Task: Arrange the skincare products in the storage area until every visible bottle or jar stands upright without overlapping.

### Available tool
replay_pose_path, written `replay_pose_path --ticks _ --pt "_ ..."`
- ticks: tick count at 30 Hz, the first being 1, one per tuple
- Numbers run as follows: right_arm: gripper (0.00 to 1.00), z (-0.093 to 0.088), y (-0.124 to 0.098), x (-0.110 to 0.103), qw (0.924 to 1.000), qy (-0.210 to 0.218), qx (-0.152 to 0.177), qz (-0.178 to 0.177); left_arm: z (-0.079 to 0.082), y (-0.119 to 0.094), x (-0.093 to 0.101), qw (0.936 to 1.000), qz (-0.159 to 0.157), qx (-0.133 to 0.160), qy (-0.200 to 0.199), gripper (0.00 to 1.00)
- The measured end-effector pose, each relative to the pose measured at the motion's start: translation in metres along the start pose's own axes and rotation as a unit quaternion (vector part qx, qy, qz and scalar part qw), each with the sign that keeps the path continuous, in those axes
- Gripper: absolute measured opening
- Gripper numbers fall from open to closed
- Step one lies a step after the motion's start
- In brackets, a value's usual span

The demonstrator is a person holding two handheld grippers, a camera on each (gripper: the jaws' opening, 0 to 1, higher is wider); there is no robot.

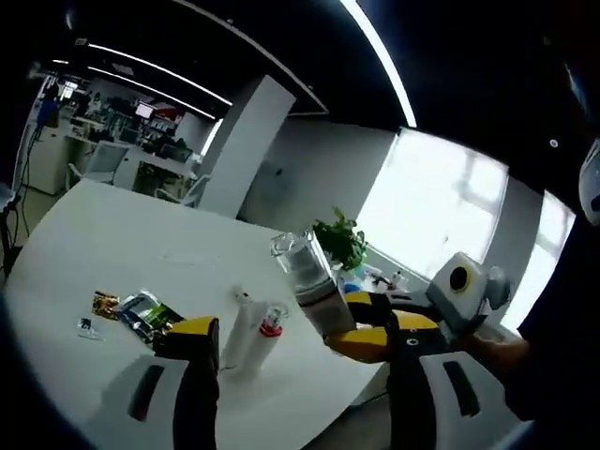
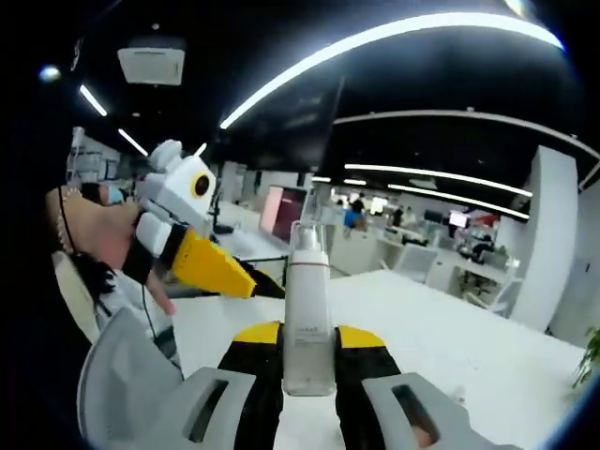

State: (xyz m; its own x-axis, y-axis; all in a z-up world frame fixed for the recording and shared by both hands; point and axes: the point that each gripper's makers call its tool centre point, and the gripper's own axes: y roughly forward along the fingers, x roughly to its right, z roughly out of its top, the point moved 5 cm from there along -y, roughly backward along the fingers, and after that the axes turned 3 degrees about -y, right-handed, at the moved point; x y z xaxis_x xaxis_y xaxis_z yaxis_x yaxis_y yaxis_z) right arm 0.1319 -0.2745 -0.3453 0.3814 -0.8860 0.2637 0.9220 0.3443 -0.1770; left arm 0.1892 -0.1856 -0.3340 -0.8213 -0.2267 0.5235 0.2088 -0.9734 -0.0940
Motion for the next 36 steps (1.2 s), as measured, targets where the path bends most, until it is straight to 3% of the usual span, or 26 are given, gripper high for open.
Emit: replay_pose_path --ticks 8,11,17,21,26,29,31,34,36 --pt "0.11 0.007 0.005 -0.019 0.999 -0.043 -0.006 0.012 0.003 0.0 0.004 0.9999 -0.005 0.005 0.011 0.43" --pt "0.11 0.009 0.004 -0.022 0.9982 -0.058 -0.008 0.013 0.003 -0.001 0.003 0.9995 -0.003 0.005 0.031 0.24" --pt "0.12 0.011 0.003 -0.02 0.9976 -0.068 -0.013 0.012 0.004 -0.001 0.013 0.998 -0.024 0.007 0.058 0.22" --pt "0.12 0.014 0.003 -0.021 0.9995 0.007 0.007 0.029 0.012 -0.003 0.016 0.9967 -0.055 0.004 0.059 0.18" --pt "0.13 0.015 0.003 -0.021 0.9991 0.0 0.005 0.043 0.015 -0.002 0.02 0.9932 -0.075 -0.019 0.087 0.16" --pt "0.15 0.018 0.0 -0.024 0.9965 0.027 0.019 0.077 0.016 -0.004 0.027 0.9898 -0.105 -0.031 0.091 0.16" --pt "0.17 0.021 -0.002 -0.026 0.9914 0.047 0.032 0.118 0.016 -0.007 0.036 0.983 -0.145 -0.046 0.102 0.16" --pt "0.2 0.029 -0.01 -0.03 0.9771 0.079 0.052 0.191 0.02 -0.013 0.047 0.971 -0.198 -0.067 0.115 0.16" --pt "0.23 0.03 -0.01 -0.029 0.9704 0.09 0.056 0.217 0.023 -0.016 0.052 0.9622 -0.226 -0.082 0.128 0.16"
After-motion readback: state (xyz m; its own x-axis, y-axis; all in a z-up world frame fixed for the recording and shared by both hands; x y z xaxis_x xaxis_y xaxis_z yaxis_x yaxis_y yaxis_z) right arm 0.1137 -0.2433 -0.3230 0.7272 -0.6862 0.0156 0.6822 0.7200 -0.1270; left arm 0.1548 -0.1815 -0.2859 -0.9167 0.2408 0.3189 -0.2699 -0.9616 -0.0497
